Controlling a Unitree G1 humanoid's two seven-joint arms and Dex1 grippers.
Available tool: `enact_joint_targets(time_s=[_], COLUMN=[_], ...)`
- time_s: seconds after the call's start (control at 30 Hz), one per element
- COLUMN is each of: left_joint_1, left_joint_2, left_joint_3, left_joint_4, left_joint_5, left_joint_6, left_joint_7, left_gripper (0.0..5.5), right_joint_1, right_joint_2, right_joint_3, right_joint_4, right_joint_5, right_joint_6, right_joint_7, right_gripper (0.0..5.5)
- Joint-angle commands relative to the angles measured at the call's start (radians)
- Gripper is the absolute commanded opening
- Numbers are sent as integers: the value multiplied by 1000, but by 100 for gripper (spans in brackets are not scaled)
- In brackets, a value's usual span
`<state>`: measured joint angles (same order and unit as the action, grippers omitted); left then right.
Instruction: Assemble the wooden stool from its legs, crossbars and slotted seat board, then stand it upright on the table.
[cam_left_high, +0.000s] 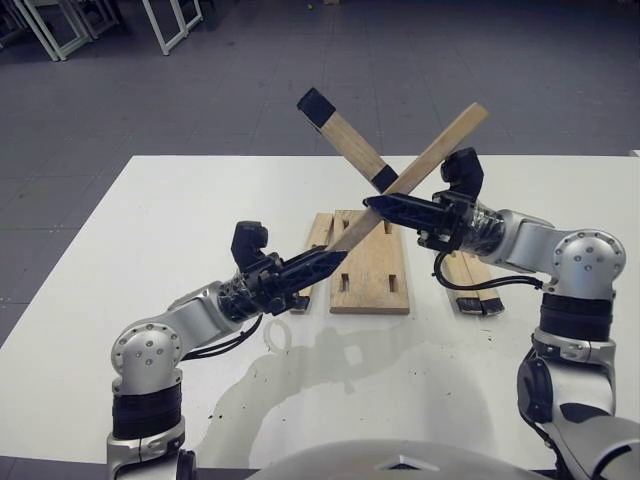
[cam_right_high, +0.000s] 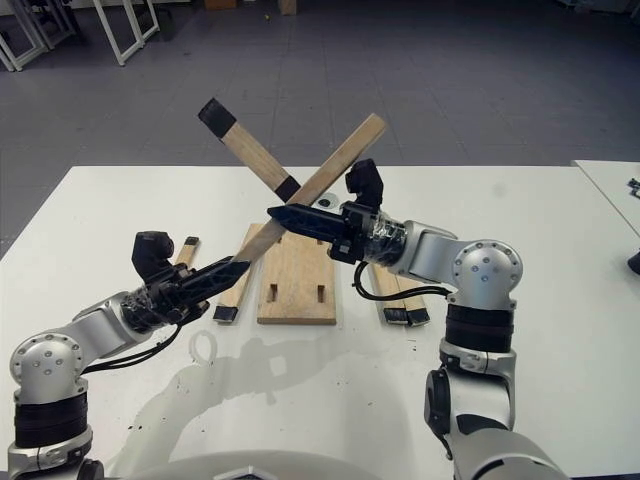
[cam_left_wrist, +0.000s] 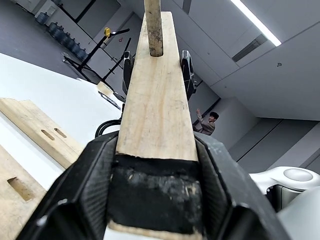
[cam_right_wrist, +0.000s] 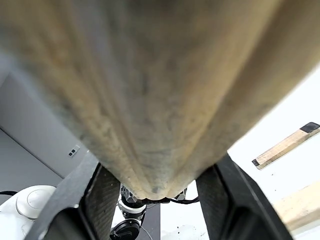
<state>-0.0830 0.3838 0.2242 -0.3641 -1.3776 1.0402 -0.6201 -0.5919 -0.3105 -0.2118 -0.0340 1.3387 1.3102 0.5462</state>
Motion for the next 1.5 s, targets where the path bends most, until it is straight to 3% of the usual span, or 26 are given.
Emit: enact_joint_targets(time_s=[0.03, 0.13, 0.23, 0.33, 0.43, 0.63, 0.83, 1.03, 1.3, 1.5], left_joint_1=[5, 16, 48, -20, -88, -123, -99, -87, -67, -91], left_joint_2=[36, 45, 101, 62, -42, -32, -20, 116, 485, 488], left_joint_3=[-1, -31, -217, -397, -483, -595, -579, -674, -697, -720], left_joint_4=[-14, 4, 48, 93, 110, 145, 66, 40, 98, 205], left_joint_5=[23, 134, 477, 785, 959, 1153, 1192, 1194, 1253, 1325], left_joint_6=[-33, -95, -236, -313, -280, -193, -95, -22, -230, -447], left_joint_7=[-41, -39, -22, 163, 365, 428, 420, 268, -42, -144], left_gripper=[243, 279, 279, 279, 279, 279, 279, 279, 279, 279], right_joint_1=[-47, -53, -47, -25, 5, 41, 52, 62, 106, 43], right_joint_2=[-40, -41, -47, -55, -64, -63, -75, -114, -273, -193], right_joint_3=[-43, -97, -172, -200, -204, -185, -168, -110, 202, 305], right_joint_4=[25, 46, 72, 73, 56, 13, -1, -14, 35, 168], right_joint_5=[-1, 24, -23, -104, -147, -171, -197, -296, -678, -786], right_joint_6=[-37, -67, -174, -277, -324, -338, -346, -393, -594, -674], right_joint_7=[6, -25, -88, -133, -153, -149, -133, -87, 195, 290], right_gripper=[204, 203, 203, 203, 203, 203, 203, 203, 202, 202])
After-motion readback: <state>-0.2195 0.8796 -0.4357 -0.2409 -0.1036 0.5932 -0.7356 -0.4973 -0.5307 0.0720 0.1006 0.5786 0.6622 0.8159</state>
